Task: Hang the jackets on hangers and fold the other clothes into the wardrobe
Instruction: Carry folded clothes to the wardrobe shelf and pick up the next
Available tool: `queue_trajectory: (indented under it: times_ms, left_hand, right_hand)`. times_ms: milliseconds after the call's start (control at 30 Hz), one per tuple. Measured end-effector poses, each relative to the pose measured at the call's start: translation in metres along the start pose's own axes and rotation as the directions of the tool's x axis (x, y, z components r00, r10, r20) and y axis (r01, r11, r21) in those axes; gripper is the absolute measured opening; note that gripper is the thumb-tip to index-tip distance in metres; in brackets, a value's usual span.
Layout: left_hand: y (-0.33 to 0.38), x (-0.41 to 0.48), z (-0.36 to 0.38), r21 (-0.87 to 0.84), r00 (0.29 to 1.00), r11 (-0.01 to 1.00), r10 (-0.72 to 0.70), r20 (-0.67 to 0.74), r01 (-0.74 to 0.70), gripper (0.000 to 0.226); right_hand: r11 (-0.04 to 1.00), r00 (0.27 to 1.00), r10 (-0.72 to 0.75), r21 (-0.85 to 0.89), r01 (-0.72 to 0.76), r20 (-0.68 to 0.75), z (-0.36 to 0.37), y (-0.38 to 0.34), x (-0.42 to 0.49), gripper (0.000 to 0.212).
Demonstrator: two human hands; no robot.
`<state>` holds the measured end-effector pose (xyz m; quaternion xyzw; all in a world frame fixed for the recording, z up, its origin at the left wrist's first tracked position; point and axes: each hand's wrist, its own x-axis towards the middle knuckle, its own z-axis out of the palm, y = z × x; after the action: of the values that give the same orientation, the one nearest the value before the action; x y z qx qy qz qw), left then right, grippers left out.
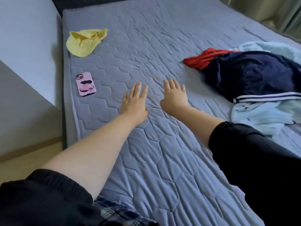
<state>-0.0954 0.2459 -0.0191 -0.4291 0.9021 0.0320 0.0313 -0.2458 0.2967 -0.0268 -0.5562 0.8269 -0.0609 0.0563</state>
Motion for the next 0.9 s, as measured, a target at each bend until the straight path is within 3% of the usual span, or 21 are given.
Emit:
queue_trajectory:
  times_ms: [200,400,500,567,633,700,767,800,900]
  left_hand:
    - [0.085,0.002,0.051,-0.106,0.978,0.988,0.125,0.165,-0.109,0.084]
    - [0.125,-0.001,0.085,-0.174,0.902,0.977,0.18,0.393,-0.12,0.076]
    - [0.127,-0.005,0.101,-0.149,0.892,0.985,0.142,0.43,-0.085,0.069]
    - [0.129,-0.006,0.109,-0.121,0.875,0.989,0.128,0.467,-0.08,0.069]
    - [0.13,-0.007,0.114,-0.13,0.864,0.988,0.132,0.486,-0.078,0.07]
    - [0.128,-0.004,0.117,-0.231,0.905,0.972,0.13,0.405,-0.036,0.065]
    - [0.122,0.001,0.121,-0.459,0.958,0.883,0.039,0.284,0.1,0.055]
    - [0.117,0.005,0.122,-0.58,0.964,0.792,-0.042,0.262,0.192,0.049]
    - [0.1,0.009,0.113,-0.814,0.908,0.412,-0.267,0.322,0.41,0.032]
  right_hand:
    - [0.941,0.946,0.316,-0.148,-0.303,0.072,0.035,0.099,-0.028,0.075]
    - [0.73,0.739,0.672,-0.207,-0.652,0.046,0.053,0.195,-0.048,0.075]
    - [0.635,0.63,0.771,-0.046,-0.771,0.09,0.055,0.221,-0.049,0.079]
    - [0.621,0.62,0.777,0.032,-0.783,0.11,0.056,0.231,-0.045,0.075]
    - [0.596,0.624,0.776,0.213,-0.774,0.092,0.062,0.239,-0.04,0.053]
    - [0.537,0.627,0.771,0.418,-0.732,0.108,0.061,0.232,-0.037,0.015]
    - [0.476,0.653,0.74,0.559,-0.678,0.162,0.055,0.213,-0.026,0.025]
    - [0.433,0.67,0.716,0.628,-0.647,0.196,0.051,0.197,-0.019,0.026]
    - [0.356,0.794,0.549,0.786,-0.506,0.262,0.033,0.136,-0.006,0.023]
